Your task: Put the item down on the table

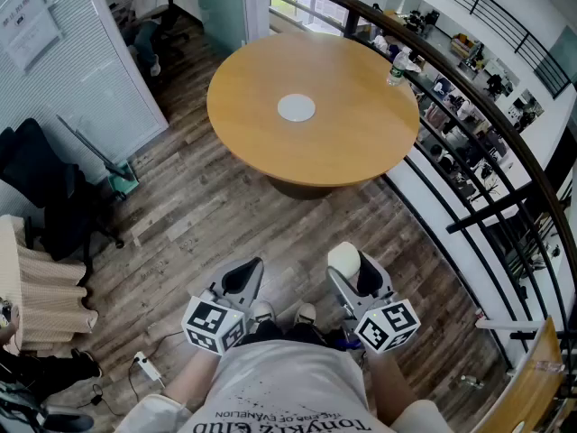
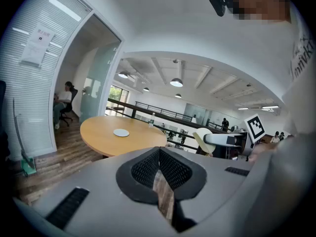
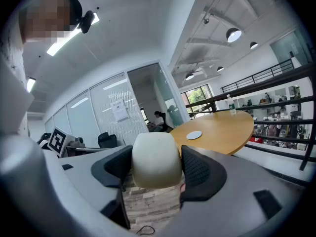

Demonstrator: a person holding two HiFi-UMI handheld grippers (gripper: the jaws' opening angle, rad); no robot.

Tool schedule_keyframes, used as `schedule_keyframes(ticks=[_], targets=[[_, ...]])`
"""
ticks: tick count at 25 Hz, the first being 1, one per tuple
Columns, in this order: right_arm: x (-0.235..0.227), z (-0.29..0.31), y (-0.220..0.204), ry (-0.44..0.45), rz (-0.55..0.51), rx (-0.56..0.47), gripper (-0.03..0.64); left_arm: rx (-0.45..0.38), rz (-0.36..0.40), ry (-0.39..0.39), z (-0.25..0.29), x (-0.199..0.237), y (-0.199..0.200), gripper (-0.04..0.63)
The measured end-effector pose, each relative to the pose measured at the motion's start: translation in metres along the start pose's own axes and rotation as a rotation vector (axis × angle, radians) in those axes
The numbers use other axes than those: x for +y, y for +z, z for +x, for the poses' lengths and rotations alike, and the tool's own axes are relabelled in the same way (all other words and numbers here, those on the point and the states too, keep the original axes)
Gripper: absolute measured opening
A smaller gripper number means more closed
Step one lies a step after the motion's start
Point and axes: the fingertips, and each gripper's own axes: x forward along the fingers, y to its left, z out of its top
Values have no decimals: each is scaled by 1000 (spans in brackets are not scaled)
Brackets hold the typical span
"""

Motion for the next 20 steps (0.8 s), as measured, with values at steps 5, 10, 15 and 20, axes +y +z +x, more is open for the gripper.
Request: schedule_keyframes(ticks=[5,10,15,20], targets=[[-9,-7,2,-3,-1,-1,313,2,1,-12,6,-12,-1,23],[-8,-11,0,-9,-2,2,313,6,3,-20,5,-17,-2,23],[-9,-13,-3,-2,13,0,313,5,-3,-35,9,-19,-2,23],[-8,-14,-4,-13,-22,7,313,2,0,-42,6,-18,-3,23]])
